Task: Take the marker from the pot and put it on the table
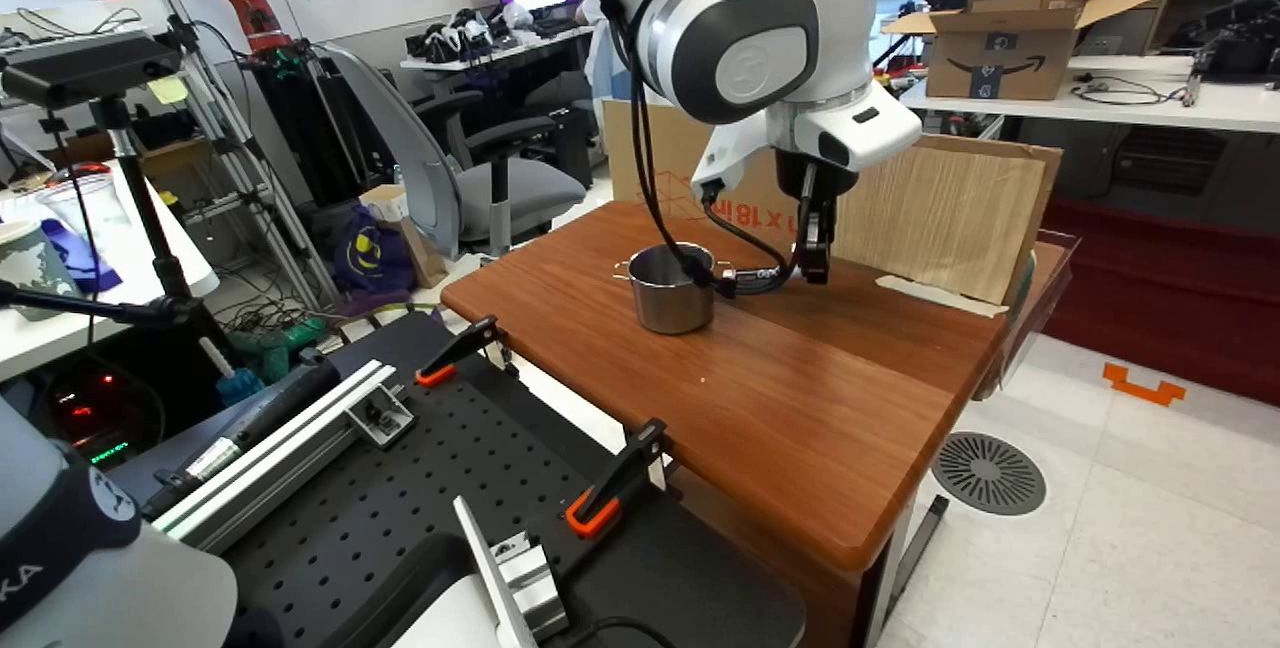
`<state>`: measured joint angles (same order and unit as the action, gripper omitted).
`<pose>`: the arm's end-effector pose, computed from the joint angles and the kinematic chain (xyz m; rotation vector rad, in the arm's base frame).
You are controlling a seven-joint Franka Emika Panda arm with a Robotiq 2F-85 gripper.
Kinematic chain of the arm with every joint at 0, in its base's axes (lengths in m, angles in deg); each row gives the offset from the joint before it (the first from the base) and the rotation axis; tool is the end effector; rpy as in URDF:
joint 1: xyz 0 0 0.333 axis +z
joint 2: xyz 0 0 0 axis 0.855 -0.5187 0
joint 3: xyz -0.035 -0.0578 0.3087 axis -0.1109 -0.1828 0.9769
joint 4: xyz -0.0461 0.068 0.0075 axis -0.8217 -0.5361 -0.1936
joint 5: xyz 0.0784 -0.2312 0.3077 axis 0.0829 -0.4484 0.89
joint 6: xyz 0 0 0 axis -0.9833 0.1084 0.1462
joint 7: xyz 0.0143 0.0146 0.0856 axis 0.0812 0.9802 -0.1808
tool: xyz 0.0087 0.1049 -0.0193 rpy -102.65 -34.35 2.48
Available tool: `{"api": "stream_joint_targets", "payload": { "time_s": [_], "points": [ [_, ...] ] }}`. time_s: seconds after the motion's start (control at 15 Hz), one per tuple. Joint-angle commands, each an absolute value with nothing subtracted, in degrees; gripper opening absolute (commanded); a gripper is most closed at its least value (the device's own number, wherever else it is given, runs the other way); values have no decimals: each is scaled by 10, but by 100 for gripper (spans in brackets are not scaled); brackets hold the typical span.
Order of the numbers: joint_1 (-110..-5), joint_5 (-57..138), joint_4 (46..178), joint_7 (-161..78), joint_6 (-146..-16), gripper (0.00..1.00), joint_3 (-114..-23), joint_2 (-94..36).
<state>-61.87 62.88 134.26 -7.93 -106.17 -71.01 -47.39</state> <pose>0.6077 -0.1124 0.1659 -2.5539 1.5844 -0.2362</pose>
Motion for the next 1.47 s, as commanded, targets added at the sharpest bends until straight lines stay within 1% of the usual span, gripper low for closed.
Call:
{"api": "stream_joint_targets", "payload": {
  "time_s": [0.0, 0.27, 0.33, 0.4, 0.47, 0.67, 0.8, 0.87, 0.93, 1.0, 1.4],
  "points": [
    [-605, 629, 1317, -68, -1057, 5, -723, -505],
    [-605, 627, 1305, -67, -1042, 5, -727, -520],
    [-604, 627, 1303, -65, -1041, 44, -729, -521],
    [-603, 625, 1303, -63, -1040, 47, -731, -520],
    [-604, 626, 1302, -64, -1040, 52, -730, -521],
    [-606, 629, 1299, -66, -1039, 75, -728, -522],
    [-607, 629, 1297, -66, -1038, 88, -727, -523],
    [-607, 629, 1296, -67, -1038, 97, -727, -523],
    [-607, 629, 1296, -66, -1038, 100, -728, -524],
    [-607, 629, 1296, -66, -1038, 100, -729, -524],
    [-609, 631, 1298, -69, -1037, 100, -728, -515]
  ]
}}
